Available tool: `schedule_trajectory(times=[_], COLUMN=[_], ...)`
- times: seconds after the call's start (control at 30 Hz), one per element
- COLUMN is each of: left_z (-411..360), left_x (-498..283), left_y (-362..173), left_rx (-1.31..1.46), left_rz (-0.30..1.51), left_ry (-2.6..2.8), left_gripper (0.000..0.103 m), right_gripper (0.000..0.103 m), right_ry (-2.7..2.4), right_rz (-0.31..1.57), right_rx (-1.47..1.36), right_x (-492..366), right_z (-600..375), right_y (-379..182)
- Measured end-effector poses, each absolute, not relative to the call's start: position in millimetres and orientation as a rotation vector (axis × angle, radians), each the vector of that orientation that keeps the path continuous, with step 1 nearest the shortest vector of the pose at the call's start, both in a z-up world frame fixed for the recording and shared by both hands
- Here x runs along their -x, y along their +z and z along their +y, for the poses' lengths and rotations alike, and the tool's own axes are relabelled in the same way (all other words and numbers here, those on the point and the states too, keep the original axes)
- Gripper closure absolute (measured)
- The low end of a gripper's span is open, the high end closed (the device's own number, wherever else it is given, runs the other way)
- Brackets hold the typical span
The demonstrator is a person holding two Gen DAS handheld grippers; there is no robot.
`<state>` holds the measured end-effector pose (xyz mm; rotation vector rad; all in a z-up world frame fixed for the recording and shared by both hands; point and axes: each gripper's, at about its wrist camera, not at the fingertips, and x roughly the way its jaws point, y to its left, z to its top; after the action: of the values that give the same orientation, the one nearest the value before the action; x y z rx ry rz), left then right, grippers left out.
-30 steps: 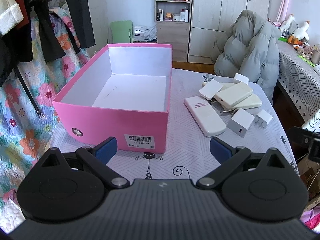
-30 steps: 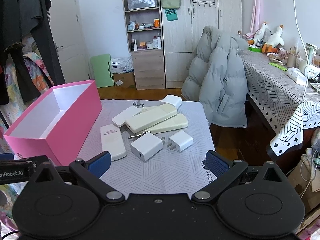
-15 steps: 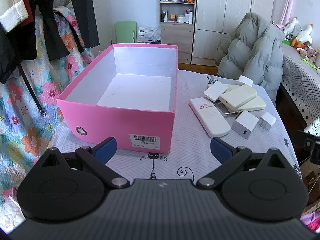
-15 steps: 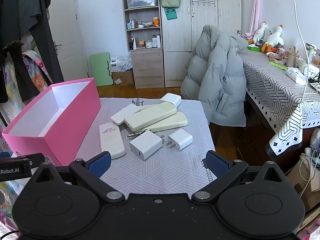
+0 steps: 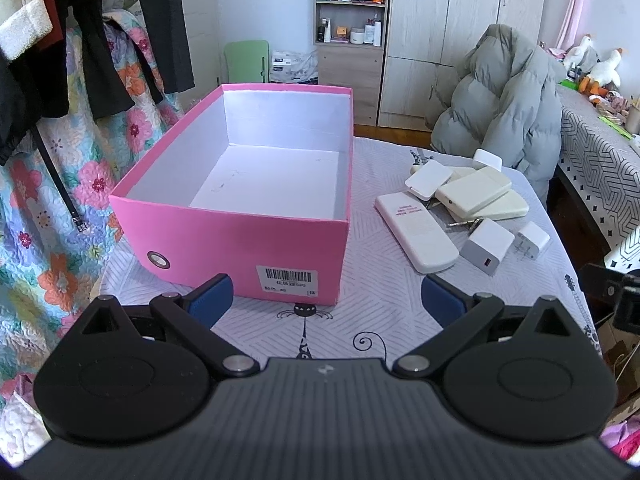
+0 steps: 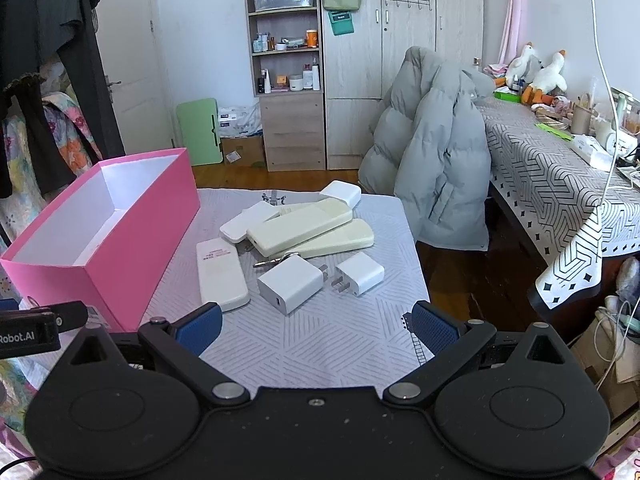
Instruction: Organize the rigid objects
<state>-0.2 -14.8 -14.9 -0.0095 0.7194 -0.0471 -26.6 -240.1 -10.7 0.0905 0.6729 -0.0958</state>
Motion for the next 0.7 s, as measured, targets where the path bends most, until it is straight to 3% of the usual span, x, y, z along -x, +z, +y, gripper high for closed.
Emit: schedule_trajectory(times=[0.7], left_z=[-13.8], left_x=[0.9], left_y=[-15.9], left_rx=[-0.009], left_rz=[0.720], left_ry=[-0.074], left_gripper=[0.001], right_gripper=[0.001], right_ry=[-0.099], right_rz=[0.692], right_rx=[-0.066], right_x=[24.3], right_z=[-237.0], right_y=[-13.1])
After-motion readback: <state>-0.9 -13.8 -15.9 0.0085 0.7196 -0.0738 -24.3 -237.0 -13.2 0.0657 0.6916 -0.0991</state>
